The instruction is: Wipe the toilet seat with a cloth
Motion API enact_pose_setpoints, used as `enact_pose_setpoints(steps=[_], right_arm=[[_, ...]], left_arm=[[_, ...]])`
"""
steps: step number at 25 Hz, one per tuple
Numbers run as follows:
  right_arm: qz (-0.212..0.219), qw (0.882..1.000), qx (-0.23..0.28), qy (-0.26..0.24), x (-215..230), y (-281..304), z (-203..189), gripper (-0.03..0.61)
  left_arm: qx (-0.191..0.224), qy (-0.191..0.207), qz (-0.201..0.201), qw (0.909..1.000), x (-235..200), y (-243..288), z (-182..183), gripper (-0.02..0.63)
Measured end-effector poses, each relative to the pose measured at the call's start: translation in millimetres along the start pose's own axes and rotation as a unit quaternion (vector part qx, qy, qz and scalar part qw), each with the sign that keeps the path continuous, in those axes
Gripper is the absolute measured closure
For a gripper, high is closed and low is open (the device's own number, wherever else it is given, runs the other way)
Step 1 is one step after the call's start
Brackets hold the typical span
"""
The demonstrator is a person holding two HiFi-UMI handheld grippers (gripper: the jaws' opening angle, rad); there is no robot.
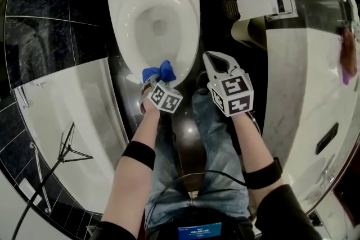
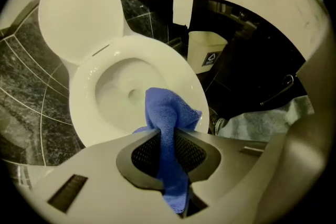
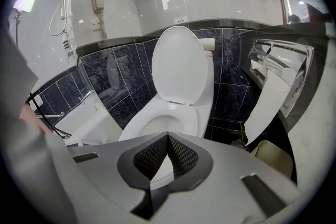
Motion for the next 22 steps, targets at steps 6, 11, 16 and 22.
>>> enact_pose_setpoints(steps=[6,11,16,22], right_arm=[[0.002,1.000,-0.001,-0.006,-3.3,-6.0,13.5,0.558],[0.007,1.000,0.004,-0.015,-29.2,-27.3,41.3,0.558],[0.014,0.999,0.022,-0.026,-74.4,-65.7,87.4,0.558],[0.008,0.997,0.054,-0.046,-123.7,-134.7,153.9,0.558]], left_arm=[[0.051,-0.081,0.002,0.9954,-11.9,-34.6,9.0,0.552],[0.123,-0.069,0.030,0.9896,-41.1,-122.5,45.3,0.552],[0.191,-0.058,0.061,0.9779,-64.9,-237.3,69.7,0.551],[0.275,-0.067,0.086,0.9551,-80.8,-385.2,92.4,0.551]])
Point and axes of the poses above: the fingertips, and each gripper's own axes: y forward along the fingers, x to its right, z out of its top, the point moved 7 cm from there along -y, backward along the fingers, and after that the axes turned 14 degrees about x, right-handed, at the moved point
